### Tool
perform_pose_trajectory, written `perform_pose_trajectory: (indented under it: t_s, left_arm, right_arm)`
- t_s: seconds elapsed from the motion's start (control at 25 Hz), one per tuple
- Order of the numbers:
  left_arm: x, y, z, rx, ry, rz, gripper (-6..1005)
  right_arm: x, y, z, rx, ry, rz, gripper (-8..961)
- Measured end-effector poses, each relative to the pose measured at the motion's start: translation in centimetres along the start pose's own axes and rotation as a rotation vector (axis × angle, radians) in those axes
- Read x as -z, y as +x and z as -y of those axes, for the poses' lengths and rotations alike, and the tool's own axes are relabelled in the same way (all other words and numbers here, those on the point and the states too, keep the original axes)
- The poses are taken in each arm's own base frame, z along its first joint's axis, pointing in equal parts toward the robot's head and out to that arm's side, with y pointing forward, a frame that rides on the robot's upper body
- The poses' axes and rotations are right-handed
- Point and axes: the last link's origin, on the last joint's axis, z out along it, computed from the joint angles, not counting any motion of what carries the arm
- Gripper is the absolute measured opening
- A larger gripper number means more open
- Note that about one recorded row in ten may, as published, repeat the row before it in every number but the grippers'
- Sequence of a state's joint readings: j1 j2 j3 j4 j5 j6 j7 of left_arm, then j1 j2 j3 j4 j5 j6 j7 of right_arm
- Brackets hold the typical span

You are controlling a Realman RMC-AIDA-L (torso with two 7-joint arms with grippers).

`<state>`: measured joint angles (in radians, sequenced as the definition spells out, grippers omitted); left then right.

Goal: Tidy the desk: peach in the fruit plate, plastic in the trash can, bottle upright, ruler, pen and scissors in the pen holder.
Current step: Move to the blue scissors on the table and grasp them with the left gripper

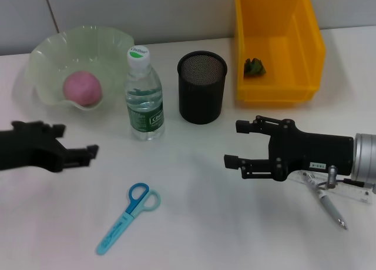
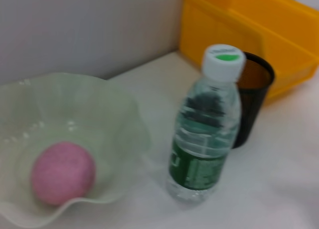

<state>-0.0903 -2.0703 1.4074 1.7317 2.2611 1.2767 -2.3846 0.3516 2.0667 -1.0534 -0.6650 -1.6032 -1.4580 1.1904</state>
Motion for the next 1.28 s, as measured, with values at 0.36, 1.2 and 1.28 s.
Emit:
perform_pose_trajectory:
  t_s: [0.36, 1.2, 1.28]
  left_arm:
    - [-3.0, -1.7, -2.8, -0.068, -0.001, 0.130, 799]
    - [-5.6, -2.0, -7.1, 0.074, -0.032, 0.246, 800]
    - [-5.8, -1.9, -7.1, 0.075, -0.019, 0.255, 800]
  right_arm:
    - [0.5, -0.1, 0.3, 0.001, 0.026, 0.013, 842]
    - [1.1, 0.0, 0.6, -0.008, 0.069, 0.035, 842]
    - [1.1, 0.1, 0.5, -0.011, 0.069, 0.036, 843]
